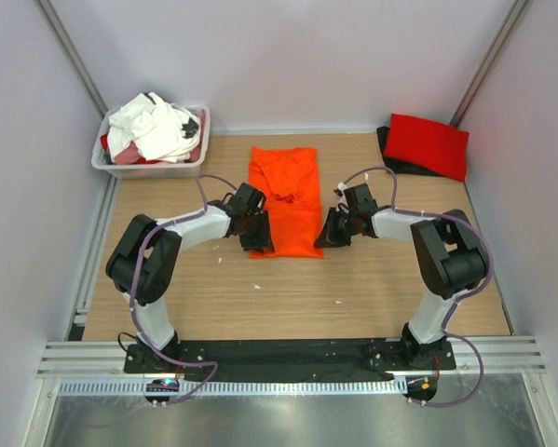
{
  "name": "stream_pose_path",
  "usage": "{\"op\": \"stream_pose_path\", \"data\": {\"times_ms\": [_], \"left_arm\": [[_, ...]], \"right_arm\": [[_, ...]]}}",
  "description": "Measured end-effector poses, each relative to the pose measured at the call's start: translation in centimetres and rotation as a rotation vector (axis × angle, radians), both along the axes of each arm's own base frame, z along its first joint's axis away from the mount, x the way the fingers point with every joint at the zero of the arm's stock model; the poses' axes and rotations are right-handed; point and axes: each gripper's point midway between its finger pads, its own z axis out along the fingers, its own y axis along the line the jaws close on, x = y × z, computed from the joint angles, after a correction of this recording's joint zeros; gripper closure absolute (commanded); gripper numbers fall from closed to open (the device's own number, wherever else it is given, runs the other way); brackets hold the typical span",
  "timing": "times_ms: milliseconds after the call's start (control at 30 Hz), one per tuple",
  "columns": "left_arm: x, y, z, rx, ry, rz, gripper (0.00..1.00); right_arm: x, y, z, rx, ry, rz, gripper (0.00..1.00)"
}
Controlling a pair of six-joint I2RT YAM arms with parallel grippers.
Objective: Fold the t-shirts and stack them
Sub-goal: Fold the tshirt
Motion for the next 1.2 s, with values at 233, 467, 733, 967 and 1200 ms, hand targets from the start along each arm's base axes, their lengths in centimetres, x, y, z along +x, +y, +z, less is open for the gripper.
{"op": "stream_pose_path", "data": {"times_ms": [233, 467, 733, 967, 1200], "left_arm": [[-3.0, -1.1, 0.0, -0.038, -0.045, -0.040, 0.62], [-9.9, -1.0, 0.1, -0.023, -0.001, -0.105, 0.61], [-13.8, -0.2, 2.6, -0.027, 0.025, -0.091, 0.58], [-13.4, 0.7, 7.8, -0.072, -0.105, -0.041, 0.49], [-14.1, 3.3, 6.0, -0.013, -0.110, 0.002, 0.47]], "right_arm": [[-5.5, -1.3, 0.1, -0.034, 0.010, -0.018, 0.97], [-9.5, -3.7, 1.3, -0.122, 0.023, -0.044, 0.97], [-11.6, -5.6, 2.6, -0.172, 0.013, -0.073, 0.80], [-12.9, -6.2, 5.8, -0.139, -0.045, -0.111, 0.40], [-16.7, -3.5, 5.7, -0.036, -0.025, -0.077, 0.34]]}}
